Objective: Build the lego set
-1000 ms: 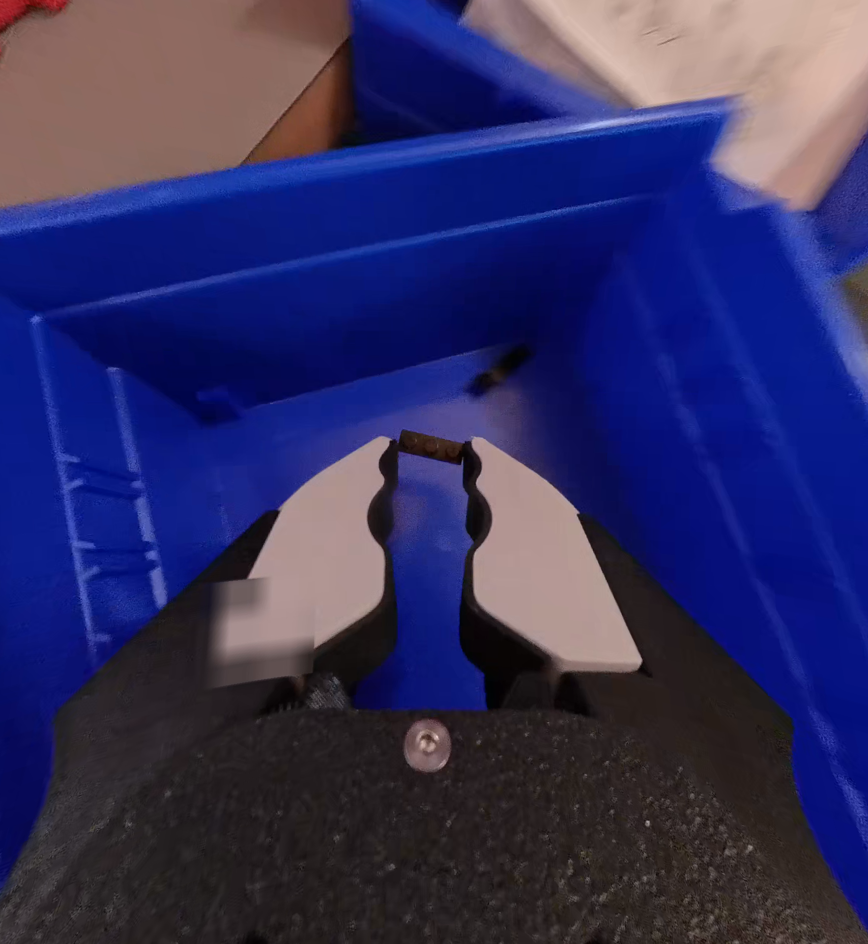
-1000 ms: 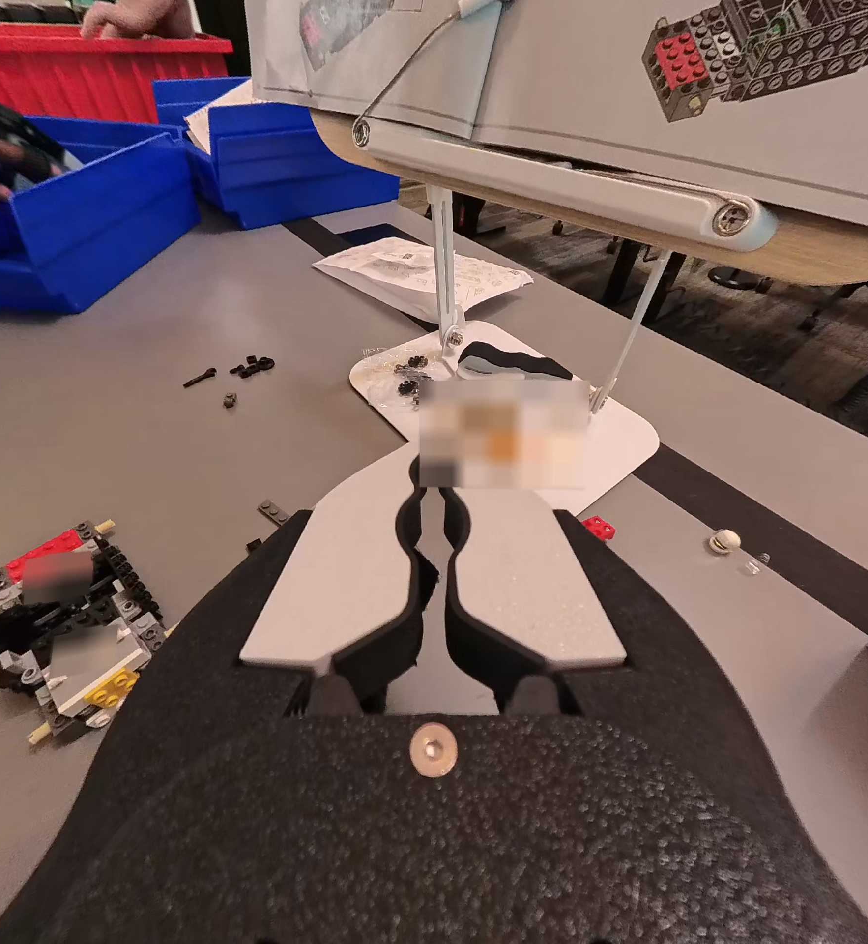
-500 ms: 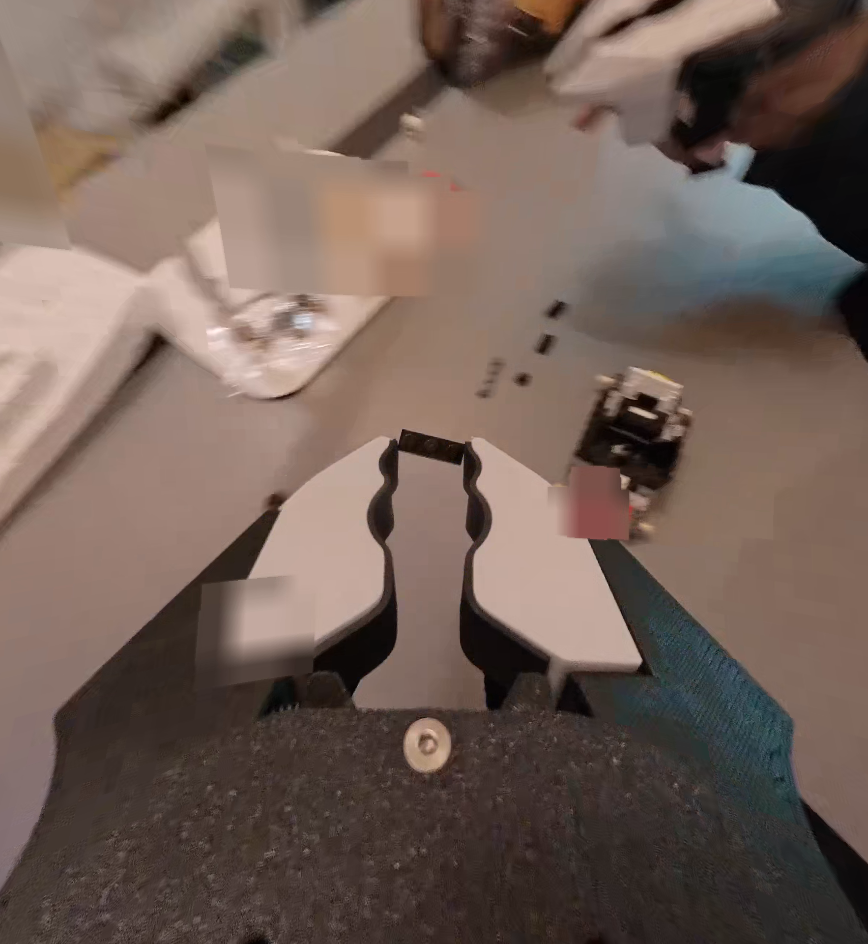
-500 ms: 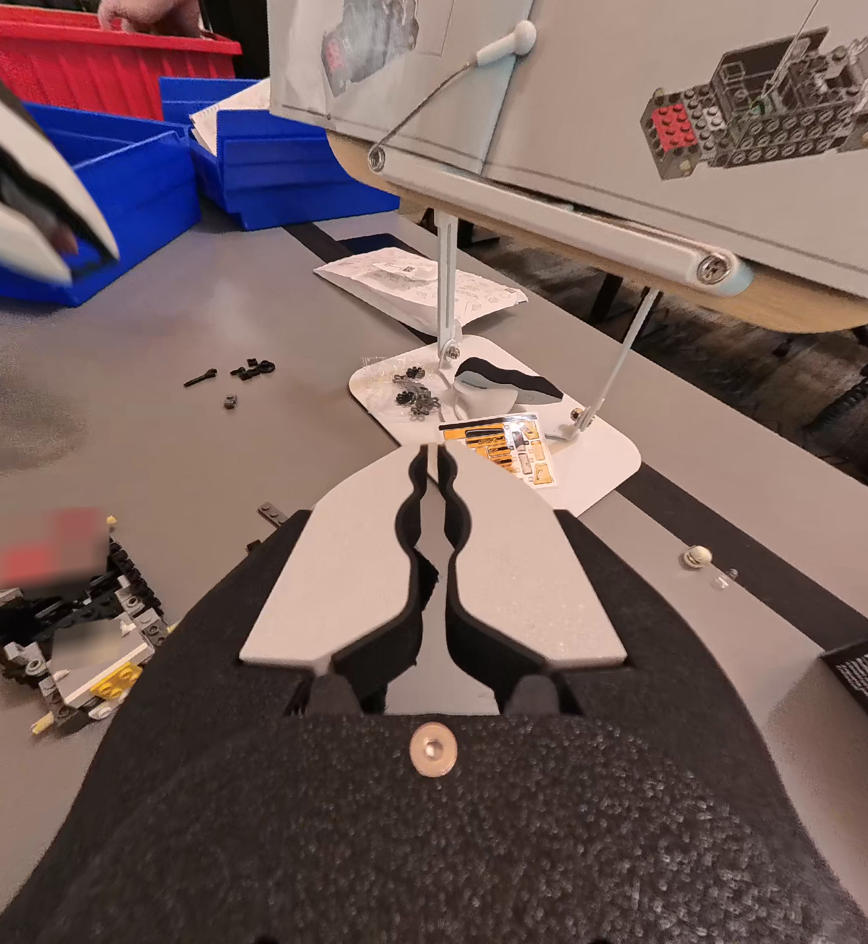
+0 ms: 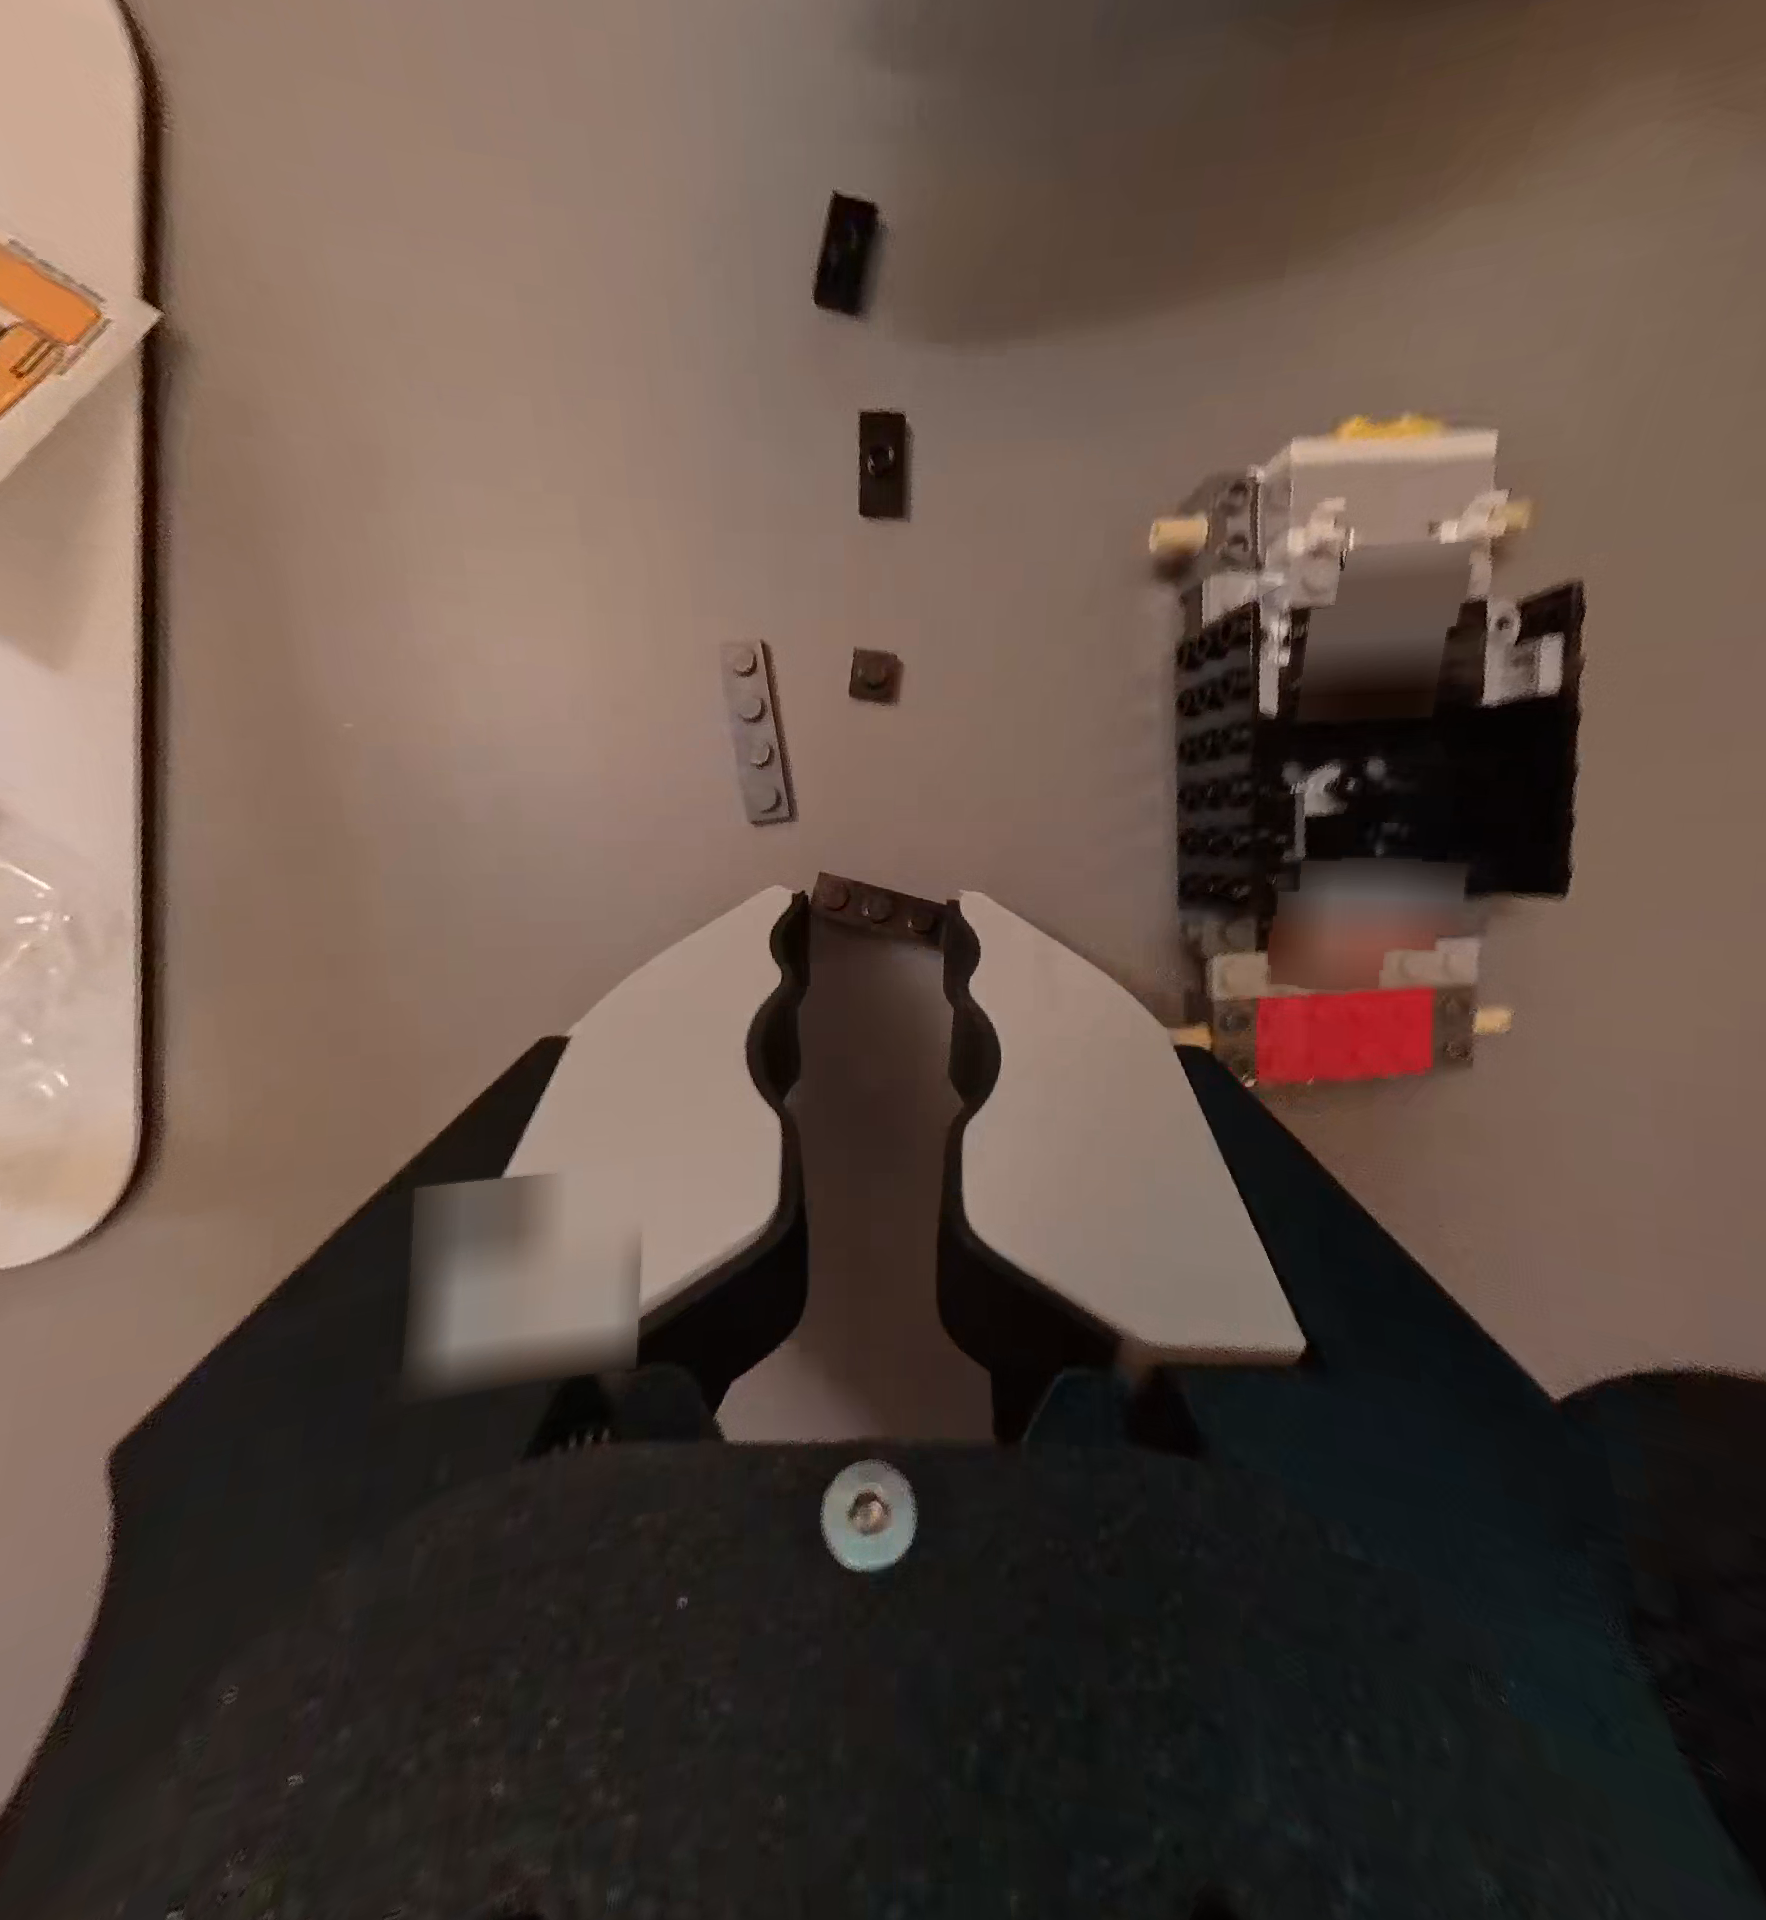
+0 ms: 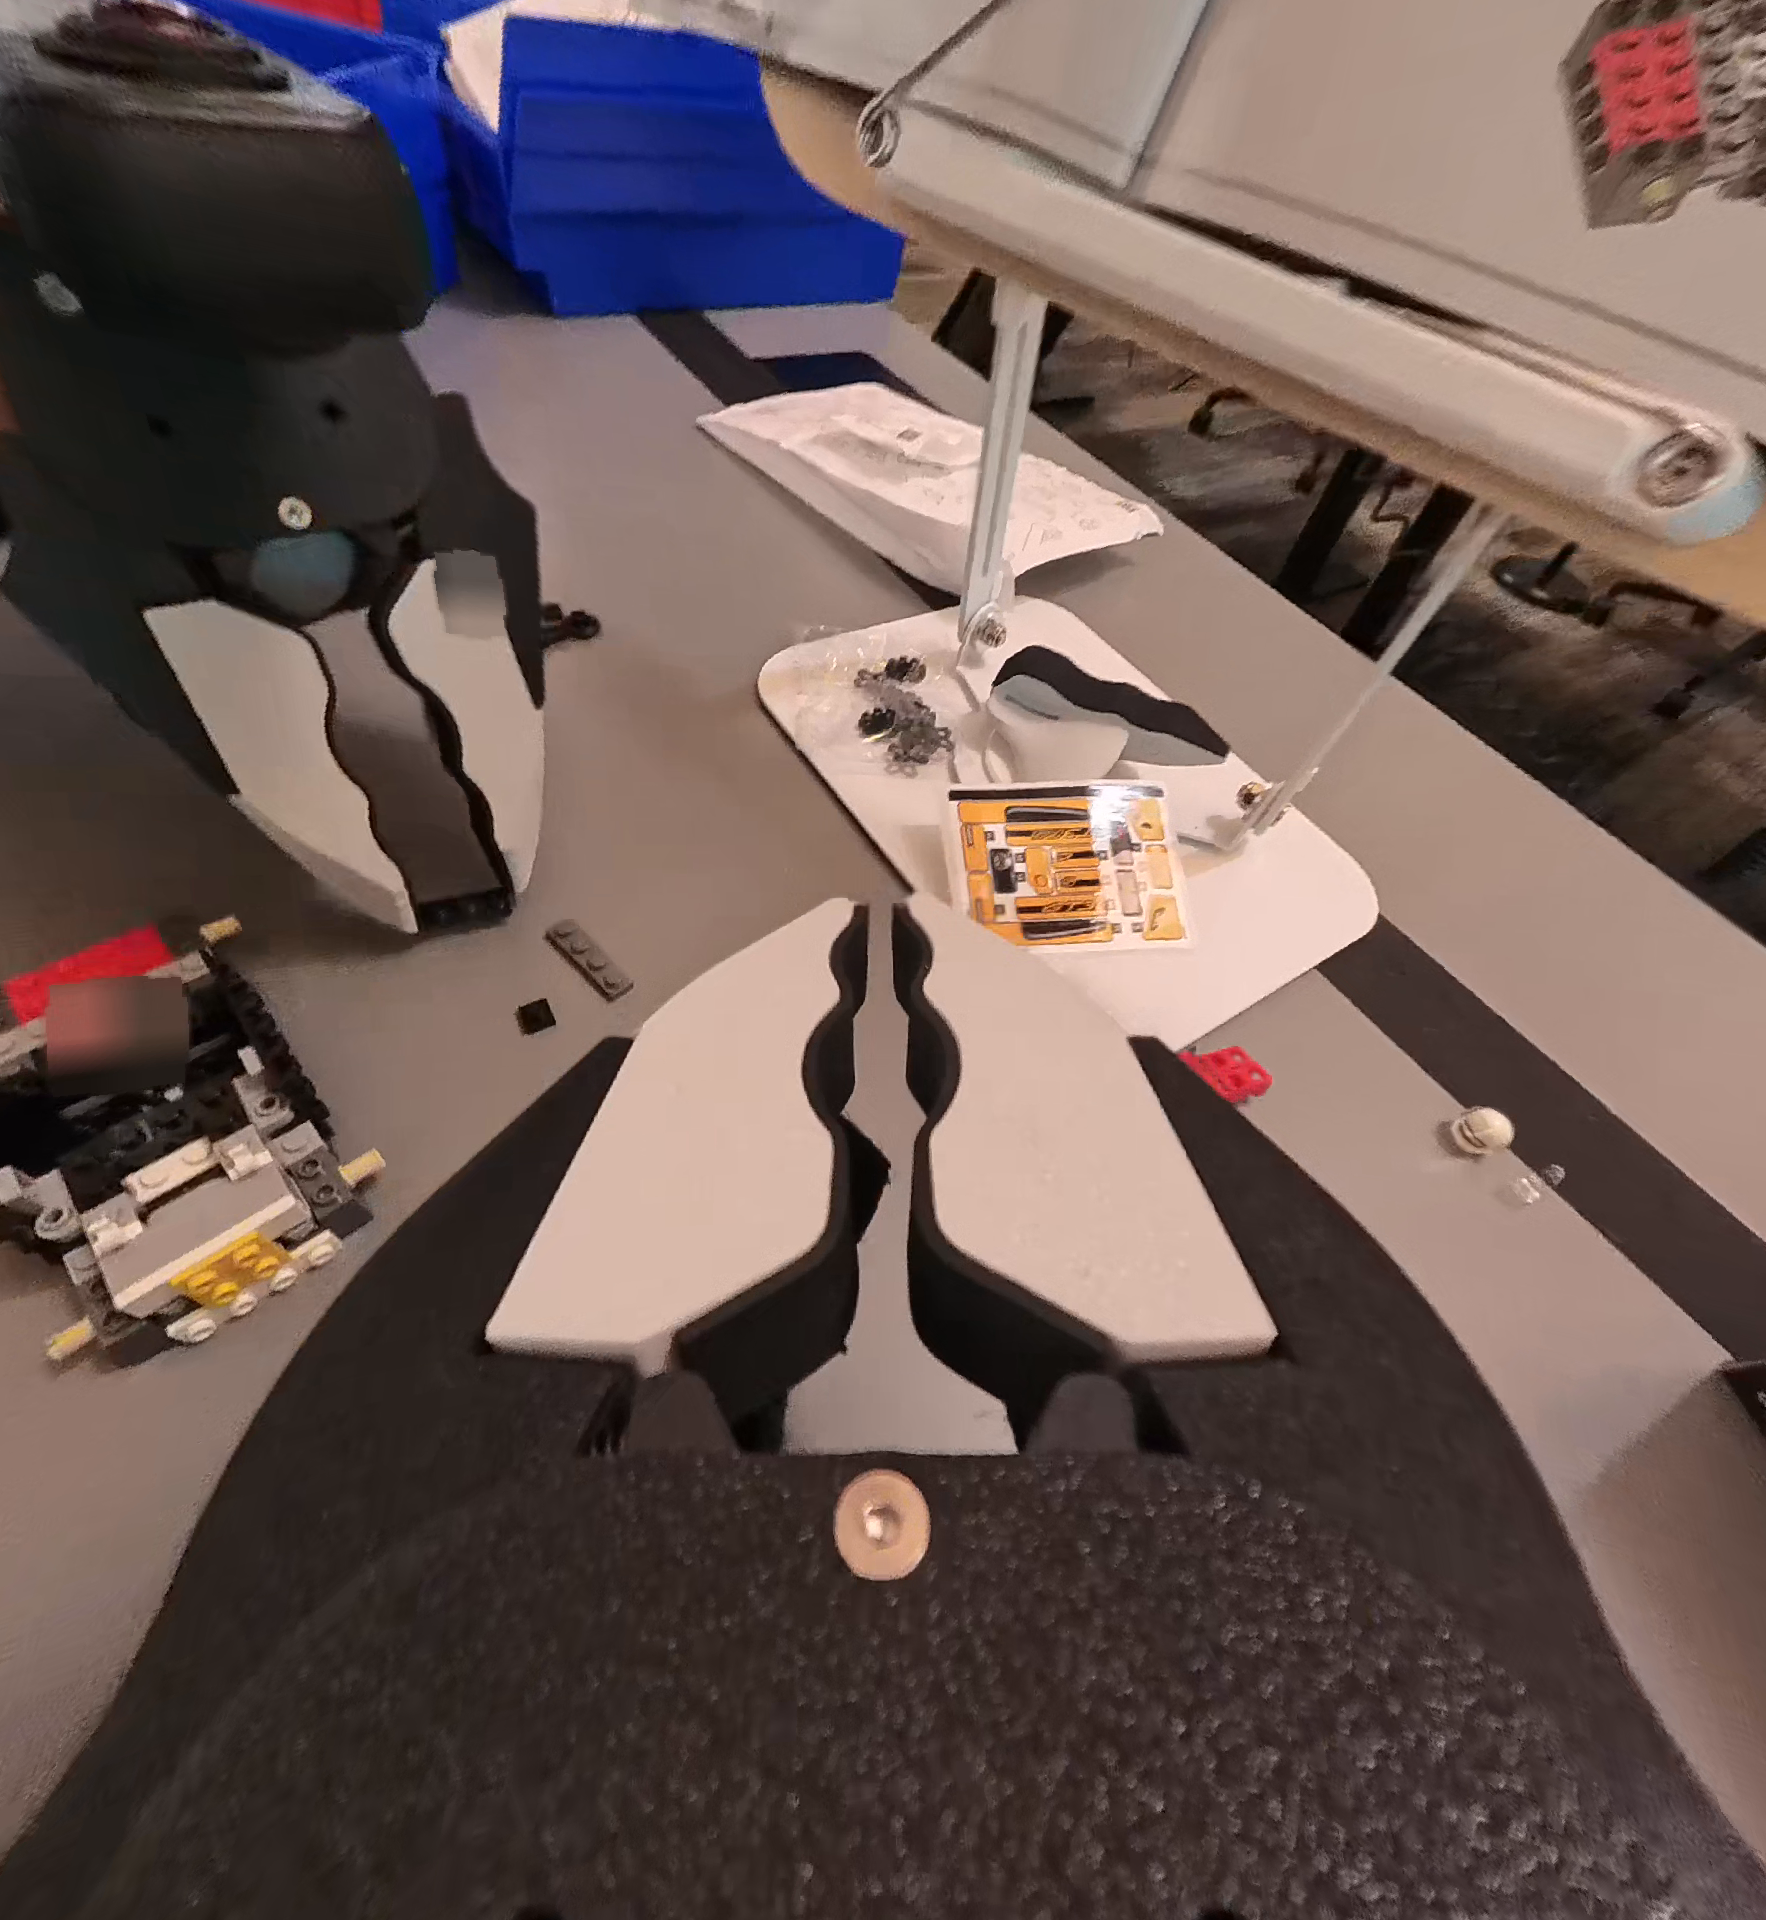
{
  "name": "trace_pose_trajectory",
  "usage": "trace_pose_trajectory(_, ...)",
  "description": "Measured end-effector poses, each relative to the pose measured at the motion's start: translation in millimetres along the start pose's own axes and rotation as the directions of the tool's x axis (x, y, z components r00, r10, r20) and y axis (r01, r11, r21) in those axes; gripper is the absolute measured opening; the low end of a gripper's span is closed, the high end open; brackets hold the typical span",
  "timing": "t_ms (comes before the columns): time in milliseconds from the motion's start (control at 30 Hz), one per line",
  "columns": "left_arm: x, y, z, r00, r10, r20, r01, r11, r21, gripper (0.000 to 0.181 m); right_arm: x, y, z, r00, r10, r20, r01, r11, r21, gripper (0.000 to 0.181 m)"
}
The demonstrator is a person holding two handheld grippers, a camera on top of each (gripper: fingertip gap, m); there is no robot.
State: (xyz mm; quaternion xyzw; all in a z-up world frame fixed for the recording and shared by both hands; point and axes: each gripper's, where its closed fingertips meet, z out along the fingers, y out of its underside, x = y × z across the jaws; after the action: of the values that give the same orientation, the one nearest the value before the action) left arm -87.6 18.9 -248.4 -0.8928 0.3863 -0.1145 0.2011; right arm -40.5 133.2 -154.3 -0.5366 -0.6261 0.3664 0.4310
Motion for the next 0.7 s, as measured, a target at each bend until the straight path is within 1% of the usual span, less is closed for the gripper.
trace_pose_trajectory(100,-2,10,1,0.995,0.096,-0.031,-0.097,0.994,-0.043,0.024,-8,7,6,0.999,-0.024,0.030,0.025,0.999,-0.030,0.004)
trace_pose_trajectory(233,1,6,-6,0.983,0.178,-0.047,-0.178,0.984,0.005,0.039,-18,17,12,0.997,-0.051,0.065,0.056,0.996,-0.075,0.005)
trace_pose_trajectory(300,0,5,-12,0.987,0.162,-0.021,-0.162,0.986,0.034,0.040,-21,21,14,0.995,-0.063,0.079,0.070,0.993,-0.094,0.006)
trace_pose_trajectory(367,-4,10,-15,0.996,0.074,0.040,-0.075,0.997,0.028,0.031,-25,24,16,0.993,-0.069,0.094,0.078,0.991,-0.104,0.006)
trace_pose_trajectory(433,-3,13,-14,0.994,-0.074,0.085,0.071,0.997,0.036,0.029,-28,25,18,0.992,-0.070,0.103,0.081,0.991,-0.110,0.006)
trace_pose_trajectory(500,1,8,-12,0.966,-0.250,0.069,0.242,0.964,0.111,0.032,-32,27,21,0.991,-0.070,0.111,0.083,0.990,-0.117,0.006)
trace_pose_trajectory(533,3,4,-11,0.949,-0.312,0.055,0.301,0.942,0.150,0.033,-34,28,22,0.991,-0.072,0.116,0.086,0.989,-0.121,0.006)
trace_pose_trajectory(600,3,3,-9,0.922,-0.380,0.075,0.361,0.913,0.190,0.033,-37,29,24,0.989,-0.083,0.121,0.099,0.987,-0.127,0.006)
trace_pose_trajectory(700,-2,8,-2,0.894,-0.433,0.115,0.408,0.894,0.186,0.030,-39,27,24,0.988,-0.091,0.122,0.106,0.987,-0.124,0.006)
